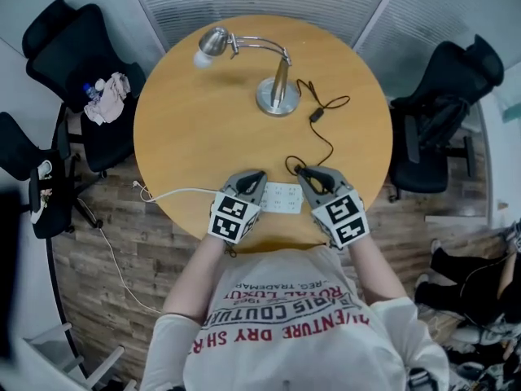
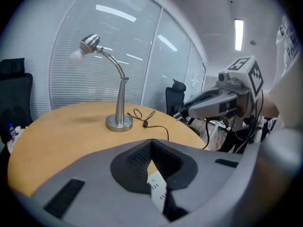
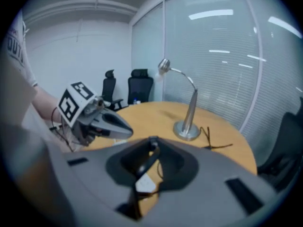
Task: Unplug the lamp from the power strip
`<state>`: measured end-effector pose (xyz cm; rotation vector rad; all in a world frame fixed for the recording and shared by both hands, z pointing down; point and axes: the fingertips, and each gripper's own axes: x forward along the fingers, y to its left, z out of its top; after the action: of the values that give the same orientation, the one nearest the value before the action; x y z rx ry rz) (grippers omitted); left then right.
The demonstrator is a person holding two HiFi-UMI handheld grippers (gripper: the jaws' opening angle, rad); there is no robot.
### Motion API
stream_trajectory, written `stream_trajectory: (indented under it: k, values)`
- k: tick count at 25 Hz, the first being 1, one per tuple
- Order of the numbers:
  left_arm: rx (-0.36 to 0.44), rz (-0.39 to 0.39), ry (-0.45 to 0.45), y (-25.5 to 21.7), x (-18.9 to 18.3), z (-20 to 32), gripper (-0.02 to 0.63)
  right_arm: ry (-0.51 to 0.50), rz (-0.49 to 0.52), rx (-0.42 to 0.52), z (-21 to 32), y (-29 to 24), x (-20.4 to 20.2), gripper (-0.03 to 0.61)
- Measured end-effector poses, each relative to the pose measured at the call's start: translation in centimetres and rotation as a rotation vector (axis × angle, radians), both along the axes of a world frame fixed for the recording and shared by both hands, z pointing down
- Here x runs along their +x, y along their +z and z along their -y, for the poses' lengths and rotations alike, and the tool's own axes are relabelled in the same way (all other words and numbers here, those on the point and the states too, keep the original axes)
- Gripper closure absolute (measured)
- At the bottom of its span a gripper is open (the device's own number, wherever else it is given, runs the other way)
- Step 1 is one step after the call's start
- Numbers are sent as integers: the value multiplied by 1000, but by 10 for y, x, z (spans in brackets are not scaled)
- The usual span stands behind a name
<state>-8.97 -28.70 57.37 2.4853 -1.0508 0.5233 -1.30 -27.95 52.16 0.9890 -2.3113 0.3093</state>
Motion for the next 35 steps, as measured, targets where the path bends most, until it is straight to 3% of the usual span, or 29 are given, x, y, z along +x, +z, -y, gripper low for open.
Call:
stream_trajectory:
  k: [9, 15, 21, 35]
  values:
    - [248, -184, -84, -133, -19, 10, 584, -17, 223, 197, 5, -72, -16, 506]
    - [392, -206, -97, -190, -37, 1, 584, 61, 341, 365, 12, -114, -6, 506]
    - [413, -223, -127, -194, -52, -1, 584, 112, 388, 413, 13, -121, 0, 506]
    - [376, -255, -133, -181, -49, 0, 584, 97, 338, 412, 7, -119, -9, 506]
